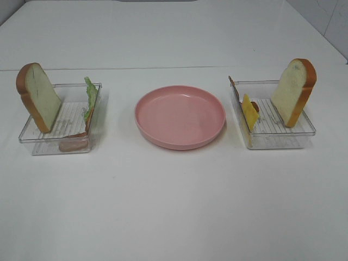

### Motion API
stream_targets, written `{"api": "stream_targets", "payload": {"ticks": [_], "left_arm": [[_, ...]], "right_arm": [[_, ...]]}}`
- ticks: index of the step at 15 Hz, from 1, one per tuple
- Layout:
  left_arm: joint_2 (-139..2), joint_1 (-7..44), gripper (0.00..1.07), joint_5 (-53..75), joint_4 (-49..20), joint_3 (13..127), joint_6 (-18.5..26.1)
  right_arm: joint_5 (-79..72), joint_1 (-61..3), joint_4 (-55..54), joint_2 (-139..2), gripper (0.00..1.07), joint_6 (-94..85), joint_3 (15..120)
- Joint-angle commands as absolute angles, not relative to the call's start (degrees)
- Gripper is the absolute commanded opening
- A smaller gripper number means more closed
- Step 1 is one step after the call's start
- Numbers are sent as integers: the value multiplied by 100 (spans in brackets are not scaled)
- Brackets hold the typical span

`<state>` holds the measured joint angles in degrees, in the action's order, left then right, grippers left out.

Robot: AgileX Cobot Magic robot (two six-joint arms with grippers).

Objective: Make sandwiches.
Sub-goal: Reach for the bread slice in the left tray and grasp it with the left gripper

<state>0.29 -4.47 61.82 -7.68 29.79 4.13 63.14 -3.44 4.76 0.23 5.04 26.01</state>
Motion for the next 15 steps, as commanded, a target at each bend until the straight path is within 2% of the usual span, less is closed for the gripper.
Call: {"api": "stream_targets", "payload": {"ticks": [1, 6, 9, 11, 14, 15], "left_arm": [[109, -430, 100, 6171, -785, 2962, 378], [-206, -430, 100, 5512, -1026, 3289, 378], [-1604, -430, 100, 4406, -974, 3455, 762], [-2647, -430, 100, 3822, -934, 3512, 728], [-4836, -430, 100, 3707, -934, 4246, 705], [-5151, -430, 100, 3707, -934, 4412, 705]], "right_arm": [[6297, -327, 493, 166, 98, 470, 2584], [6297, -327, 493, 166, 98, 470, 2584], [6297, -327, 493, 166, 98, 470, 2584], [6297, -327, 493, 166, 98, 470, 2584], [6297, -327, 493, 166, 98, 470, 2584], [6297, -327, 493, 166, 98, 470, 2584]]}}
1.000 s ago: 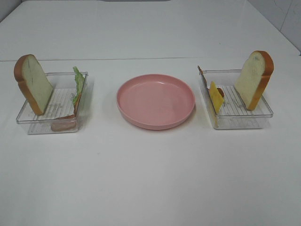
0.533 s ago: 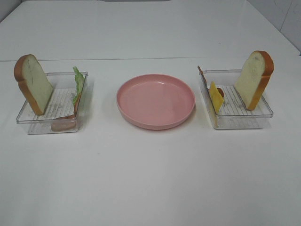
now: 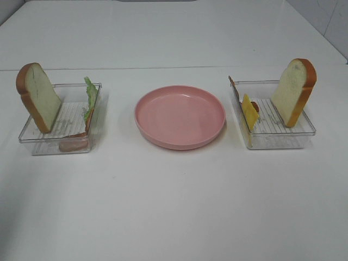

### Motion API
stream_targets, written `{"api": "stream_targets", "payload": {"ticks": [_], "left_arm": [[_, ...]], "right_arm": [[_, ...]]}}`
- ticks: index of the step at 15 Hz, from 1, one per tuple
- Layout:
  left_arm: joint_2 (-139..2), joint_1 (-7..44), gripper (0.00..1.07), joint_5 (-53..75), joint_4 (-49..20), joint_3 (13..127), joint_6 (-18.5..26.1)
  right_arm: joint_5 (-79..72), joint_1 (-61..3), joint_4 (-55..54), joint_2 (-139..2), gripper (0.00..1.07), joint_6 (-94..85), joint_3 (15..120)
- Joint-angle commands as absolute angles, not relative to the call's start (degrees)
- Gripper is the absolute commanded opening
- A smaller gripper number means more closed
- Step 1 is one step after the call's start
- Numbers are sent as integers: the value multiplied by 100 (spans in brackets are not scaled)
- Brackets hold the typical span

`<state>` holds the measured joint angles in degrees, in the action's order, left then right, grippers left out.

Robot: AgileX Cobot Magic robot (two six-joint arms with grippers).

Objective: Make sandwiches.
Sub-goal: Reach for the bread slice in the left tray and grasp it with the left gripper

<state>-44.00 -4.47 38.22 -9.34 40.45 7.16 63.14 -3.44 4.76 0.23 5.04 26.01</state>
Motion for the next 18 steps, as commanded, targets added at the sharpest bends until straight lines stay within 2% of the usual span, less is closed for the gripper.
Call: {"api": "stream_targets", "payload": {"ticks": [1, 6, 10, 18], "left_arm": [[-5695, -430, 100, 3718, -934, 4721, 705], [-8365, -430, 100, 4349, -934, 6933, 521], [-9884, -430, 100, 4750, -1031, 8159, 418], [-11700, -430, 100, 4601, -2005, 9230, 625]], "right_arm": [[6297, -327, 493, 166, 98, 470, 2584], [6297, -327, 493, 166, 98, 470, 2584], [6297, -327, 493, 160, 98, 470, 2584], [6297, -327, 493, 160, 98, 470, 2584]]}}
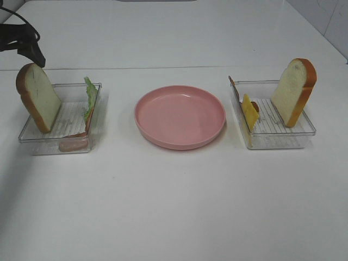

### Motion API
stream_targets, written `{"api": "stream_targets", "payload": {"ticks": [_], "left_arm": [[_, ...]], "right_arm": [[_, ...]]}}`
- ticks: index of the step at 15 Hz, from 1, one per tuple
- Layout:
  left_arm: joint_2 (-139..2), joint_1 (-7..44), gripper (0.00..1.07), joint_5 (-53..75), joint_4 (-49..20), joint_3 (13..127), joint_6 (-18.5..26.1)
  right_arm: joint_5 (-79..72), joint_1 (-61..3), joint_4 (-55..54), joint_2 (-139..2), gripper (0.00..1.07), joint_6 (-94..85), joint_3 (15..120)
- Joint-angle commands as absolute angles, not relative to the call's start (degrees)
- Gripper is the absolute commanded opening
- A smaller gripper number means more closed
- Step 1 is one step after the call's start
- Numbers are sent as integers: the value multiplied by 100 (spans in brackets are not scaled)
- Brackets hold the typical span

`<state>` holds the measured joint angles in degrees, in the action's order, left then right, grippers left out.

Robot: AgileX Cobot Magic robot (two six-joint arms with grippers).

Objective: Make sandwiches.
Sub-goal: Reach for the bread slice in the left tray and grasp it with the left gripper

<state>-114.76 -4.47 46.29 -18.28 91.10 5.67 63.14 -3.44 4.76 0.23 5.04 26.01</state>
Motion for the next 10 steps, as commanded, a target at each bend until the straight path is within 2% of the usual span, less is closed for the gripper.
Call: {"api": "stream_targets", "payload": {"ticks": [1, 5, 6, 8, 9, 10], "left_arm": [[-11786, -430, 100, 4584, -2045, 9248, 625], [-12164, -430, 97, 4360, -2080, 9248, 642], [-12170, -430, 93, 4303, -2080, 9248, 642], [-12170, -430, 71, 4211, -2086, 9248, 642], [-12170, -430, 56, 4148, -2114, 9248, 642], [-12170, -430, 48, 4125, -2154, 9248, 642]], "right_arm": [[6297, -327, 493, 160, 98, 470, 2584], [6297, -327, 493, 160, 98, 470, 2584], [6297, -327, 493, 160, 98, 470, 2584], [6297, -327, 493, 160, 98, 470, 2584], [6297, -327, 493, 160, 98, 470, 2584], [6297, -327, 493, 160, 98, 470, 2584]]}}
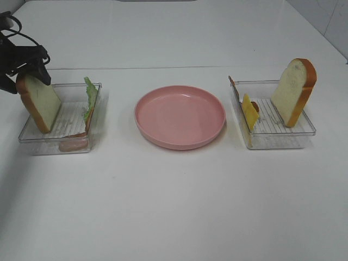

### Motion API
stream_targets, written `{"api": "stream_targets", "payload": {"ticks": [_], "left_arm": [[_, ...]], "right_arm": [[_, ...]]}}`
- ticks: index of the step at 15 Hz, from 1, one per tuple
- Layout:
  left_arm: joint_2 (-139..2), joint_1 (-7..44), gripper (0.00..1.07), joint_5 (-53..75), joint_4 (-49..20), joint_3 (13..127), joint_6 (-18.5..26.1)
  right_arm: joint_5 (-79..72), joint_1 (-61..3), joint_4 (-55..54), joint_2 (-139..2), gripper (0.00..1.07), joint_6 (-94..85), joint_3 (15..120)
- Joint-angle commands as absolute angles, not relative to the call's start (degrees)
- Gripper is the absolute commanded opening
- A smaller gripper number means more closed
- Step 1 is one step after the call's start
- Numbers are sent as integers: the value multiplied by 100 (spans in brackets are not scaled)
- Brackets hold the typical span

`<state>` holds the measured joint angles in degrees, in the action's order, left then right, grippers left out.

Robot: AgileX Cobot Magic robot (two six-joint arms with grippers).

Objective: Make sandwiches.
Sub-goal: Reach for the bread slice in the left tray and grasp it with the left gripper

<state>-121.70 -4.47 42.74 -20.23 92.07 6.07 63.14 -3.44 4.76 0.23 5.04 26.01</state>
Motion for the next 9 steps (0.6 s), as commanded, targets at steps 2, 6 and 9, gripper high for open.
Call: {"api": "stream_targets", "payload": {"ticks": [2, 6, 9], "left_arm": [[-12170, -430, 4, 3930, -2320, 9248, 642], [-12049, -430, 0, 3856, -2693, 9253, 642], [-11740, -430, 0, 3902, -2681, 9362, 636]], "right_arm": [[6297, -327, 493, 160, 98, 470, 2584], [6297, -327, 493, 160, 98, 470, 2584], [6297, -327, 493, 160, 98, 470, 2584]]}}
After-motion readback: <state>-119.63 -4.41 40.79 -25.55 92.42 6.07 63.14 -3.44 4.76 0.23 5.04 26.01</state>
